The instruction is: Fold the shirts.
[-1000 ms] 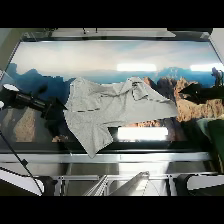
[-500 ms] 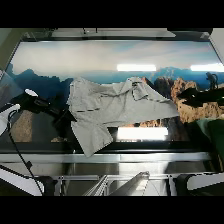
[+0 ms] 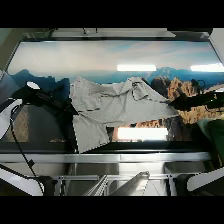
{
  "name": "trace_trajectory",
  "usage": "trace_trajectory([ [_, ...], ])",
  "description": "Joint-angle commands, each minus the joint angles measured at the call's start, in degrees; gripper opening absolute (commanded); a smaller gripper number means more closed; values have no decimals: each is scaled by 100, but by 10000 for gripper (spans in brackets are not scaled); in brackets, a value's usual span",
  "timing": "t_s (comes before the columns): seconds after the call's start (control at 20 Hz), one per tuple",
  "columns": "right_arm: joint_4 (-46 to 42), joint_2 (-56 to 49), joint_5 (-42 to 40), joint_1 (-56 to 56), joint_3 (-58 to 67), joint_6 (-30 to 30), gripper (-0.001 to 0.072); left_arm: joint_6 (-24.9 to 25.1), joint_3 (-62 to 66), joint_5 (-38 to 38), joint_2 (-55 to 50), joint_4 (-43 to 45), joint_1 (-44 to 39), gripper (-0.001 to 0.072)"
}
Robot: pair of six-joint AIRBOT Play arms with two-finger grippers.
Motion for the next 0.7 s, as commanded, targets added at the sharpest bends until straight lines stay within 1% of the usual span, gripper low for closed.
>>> trace_trajectory([
  [0.0, -13, -42, 713, 240, 2, -2, 183, 11, -164, -35, 4, -13, -2, 22],
  [0.05, -13, -42, 815, 343, 2, -2, 83, 24, -179, -72, 7, -20, -2, 26],
  [0.1, 17, -37, 852, 463, 2, 2, 32, 66, -173, -175, 13, -68, -2, 26],
  [0.15, 90, -28, 916, 577, 2, 20, 16, 129, -175, -302, 61, -168, 0, 25],
  [0.25, 240, 85, 1003, 793, 2, 17, 15, 299, -175, -522, 280, -468, 13, 26],
  [0.4, 638, 656, 1220, 929, 2, 13, 15, 562, -175, -837, 1049, -1001, 219, 26],
  [0.45, 892, 975, 1329, 925, 2, -39, 15, 658, -175, -986, 1397, -1373, 358, 26],
  [0.5, 1198, 1397, 1473, 918, 2, -81, 15, 846, -175, -1213, 1829, -1976, 553, 26],
  [0.6, 1832, 2457, 1526, 892, 7, -116, 15, 1292, -173, -1622, 2815, -3515, 1040, 25],
  [0.65, 2271, 3123, 1530, 850, 22, -199, 15, 1491, -173, -1847, 3405, -4437, 1384, 24],
])
